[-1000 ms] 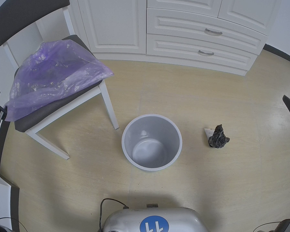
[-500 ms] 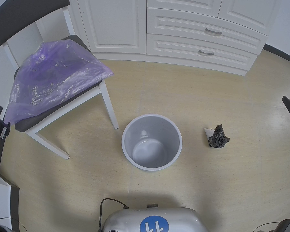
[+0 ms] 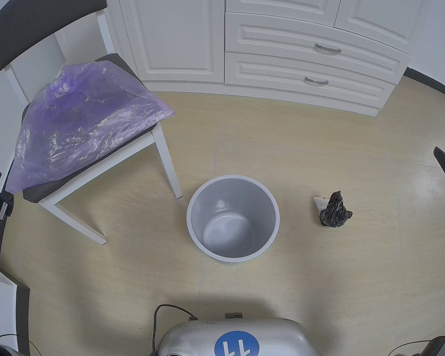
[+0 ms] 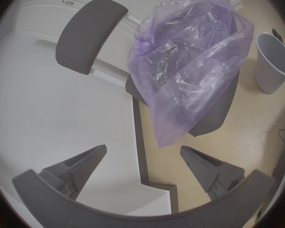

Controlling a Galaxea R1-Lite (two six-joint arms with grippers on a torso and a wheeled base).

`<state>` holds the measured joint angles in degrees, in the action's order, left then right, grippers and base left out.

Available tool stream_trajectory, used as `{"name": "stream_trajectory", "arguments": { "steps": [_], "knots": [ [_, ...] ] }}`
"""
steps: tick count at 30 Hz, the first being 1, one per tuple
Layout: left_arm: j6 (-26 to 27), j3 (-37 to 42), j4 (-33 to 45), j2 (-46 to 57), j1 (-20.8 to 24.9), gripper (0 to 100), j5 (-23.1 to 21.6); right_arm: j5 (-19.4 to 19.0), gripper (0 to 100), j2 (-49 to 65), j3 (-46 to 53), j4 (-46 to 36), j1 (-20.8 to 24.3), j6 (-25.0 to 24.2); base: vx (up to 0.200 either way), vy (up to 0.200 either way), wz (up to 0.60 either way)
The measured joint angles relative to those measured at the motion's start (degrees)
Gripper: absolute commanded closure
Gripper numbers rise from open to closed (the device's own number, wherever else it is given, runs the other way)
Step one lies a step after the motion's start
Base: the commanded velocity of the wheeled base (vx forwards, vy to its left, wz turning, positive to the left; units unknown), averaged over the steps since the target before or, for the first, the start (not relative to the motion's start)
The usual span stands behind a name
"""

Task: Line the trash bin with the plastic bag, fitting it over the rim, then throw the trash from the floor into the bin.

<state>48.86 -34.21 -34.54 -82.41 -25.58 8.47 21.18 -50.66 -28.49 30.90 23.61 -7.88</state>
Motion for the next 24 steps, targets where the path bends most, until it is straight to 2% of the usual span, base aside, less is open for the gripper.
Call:
{"name": "stream_trajectory", "arguments": {
  "steps": [7,16,24],
  "knots": [
    [-0.41,-1.26,-0.09,-1.13,-1.07,0,0.0,0.0,0,0.26,-0.04,0.02,0.0,0.05,0.0,0.0,0.0],
    [-5.86,-3.44,-1.37,-3.84,-0.99,0,-0.27,0.01,0,0.45,-0.09,0.11,0.0,0.13,0.0,0.0,0.0],
    [-10.35,-3.77,-13.09,-7.89,-0.27,0,-1.04,0.01,0,0.69,-0.17,0.1,0.0,0.16,0.0,0.0,0.0]
  ]
}}
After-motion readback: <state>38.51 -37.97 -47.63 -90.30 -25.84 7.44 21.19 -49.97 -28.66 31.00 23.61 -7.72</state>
